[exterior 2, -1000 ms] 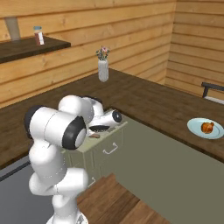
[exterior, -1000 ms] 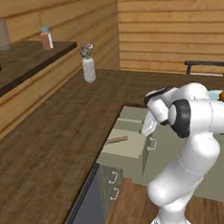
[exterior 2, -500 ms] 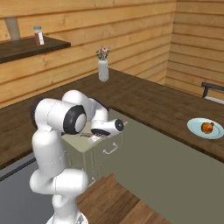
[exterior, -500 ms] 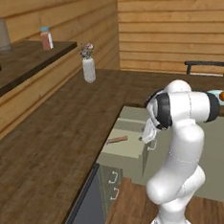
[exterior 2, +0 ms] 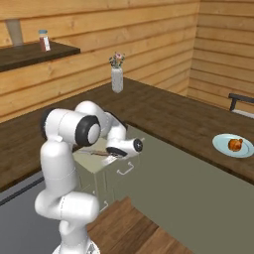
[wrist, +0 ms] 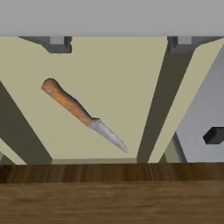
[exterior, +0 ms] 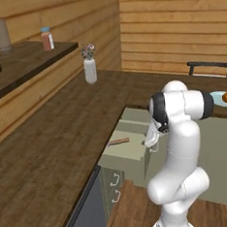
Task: Pick up the knife from the drawer and place it on the cutting board. Then place the meat from the plate to the cutting board.
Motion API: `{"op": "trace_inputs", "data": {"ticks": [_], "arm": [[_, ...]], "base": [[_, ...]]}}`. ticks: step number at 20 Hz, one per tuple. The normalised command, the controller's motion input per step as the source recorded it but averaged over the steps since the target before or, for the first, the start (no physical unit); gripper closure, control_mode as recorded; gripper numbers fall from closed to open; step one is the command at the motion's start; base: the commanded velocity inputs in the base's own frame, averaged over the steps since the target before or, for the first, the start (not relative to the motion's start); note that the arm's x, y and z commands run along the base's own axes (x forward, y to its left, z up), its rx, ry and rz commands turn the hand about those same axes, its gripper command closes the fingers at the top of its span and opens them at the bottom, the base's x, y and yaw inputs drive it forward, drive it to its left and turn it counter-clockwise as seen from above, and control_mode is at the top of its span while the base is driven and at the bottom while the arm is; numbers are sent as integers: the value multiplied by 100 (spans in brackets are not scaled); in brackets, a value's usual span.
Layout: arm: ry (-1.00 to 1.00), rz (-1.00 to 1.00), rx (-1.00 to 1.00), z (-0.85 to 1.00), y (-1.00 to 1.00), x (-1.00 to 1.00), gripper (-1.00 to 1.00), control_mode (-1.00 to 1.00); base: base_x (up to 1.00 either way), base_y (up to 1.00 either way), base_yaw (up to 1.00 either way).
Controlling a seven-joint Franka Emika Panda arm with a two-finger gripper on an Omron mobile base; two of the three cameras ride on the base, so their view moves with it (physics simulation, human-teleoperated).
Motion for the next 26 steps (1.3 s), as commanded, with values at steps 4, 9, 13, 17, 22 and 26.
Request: {"op": "trace_inputs", "data": {"ticks": [4, 9, 13, 17, 22, 26], "arm": [[11, -4, -4, -48, -44, 0, -100, -100], [4, -4, -3, -63, -69, -19, -100, -100], [0, -3, -6, -95, -79, -24, -100, -100], [0, -2, -6, -95, -94, -23, -100, -100], [0, -3, -4, -68, -100, -20, -100, -100], [3, -3, -1, -44, -99, -11, -100, -100]], "base": [[0, 0, 0], [0, 0, 0], [0, 0, 0], [0, 0, 0], [0, 0, 0], [0, 0, 0]]}}
